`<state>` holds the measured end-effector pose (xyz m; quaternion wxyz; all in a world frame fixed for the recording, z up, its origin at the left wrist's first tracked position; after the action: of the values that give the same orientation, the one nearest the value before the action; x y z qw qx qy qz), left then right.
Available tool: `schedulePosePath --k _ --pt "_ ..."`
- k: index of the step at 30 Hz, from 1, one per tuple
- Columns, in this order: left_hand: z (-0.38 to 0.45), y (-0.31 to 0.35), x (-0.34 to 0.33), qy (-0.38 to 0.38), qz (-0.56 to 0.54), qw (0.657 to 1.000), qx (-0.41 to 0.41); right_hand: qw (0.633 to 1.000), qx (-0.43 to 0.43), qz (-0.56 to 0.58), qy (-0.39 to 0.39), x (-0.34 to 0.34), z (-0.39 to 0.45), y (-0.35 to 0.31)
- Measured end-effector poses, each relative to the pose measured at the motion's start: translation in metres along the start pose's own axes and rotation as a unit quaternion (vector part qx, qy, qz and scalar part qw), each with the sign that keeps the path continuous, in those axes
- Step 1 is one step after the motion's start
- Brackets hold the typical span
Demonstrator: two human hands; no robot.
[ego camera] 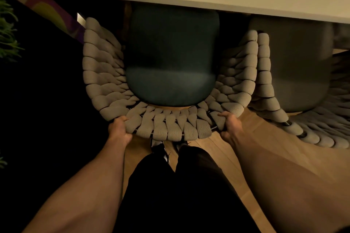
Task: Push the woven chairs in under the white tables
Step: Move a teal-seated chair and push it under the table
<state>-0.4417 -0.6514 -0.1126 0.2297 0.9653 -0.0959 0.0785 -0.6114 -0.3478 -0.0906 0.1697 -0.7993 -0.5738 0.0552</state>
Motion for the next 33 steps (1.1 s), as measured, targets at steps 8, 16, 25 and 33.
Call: schedulePosePath --k 8,16,25,33 --pt "-0.003 0.004 0.002 0.017 0.025 1.000 0.003 0.999 -0.020 -0.030 -0.001 -0.002 -0.005 0.000" --pt "-0.007 0.006 0.006 0.023 0.051 0.998 0.009 0.998 -0.033 -0.049 0.002 -0.001 -0.005 0.003" --pt "-0.028 0.009 0.006 -0.019 0.107 0.993 0.043 0.997 -0.044 -0.062 -0.006 0.002 -0.006 0.001" --pt "-0.057 0.022 0.011 0.151 0.444 0.808 -0.358 0.913 0.256 -0.298 0.114 0.029 -0.017 -0.019"
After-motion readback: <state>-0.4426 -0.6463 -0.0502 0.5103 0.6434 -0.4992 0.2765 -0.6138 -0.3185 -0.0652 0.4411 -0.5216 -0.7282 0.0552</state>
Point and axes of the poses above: each hand's wrist, its own z-axis towards the middle knuckle, its own x-axis out of the back of the hand, y = z × x, the point moved 3 cm from there along z, towards the middle knuckle, and after that the axes turned 2 degrees about y, right-handed, at the moved point
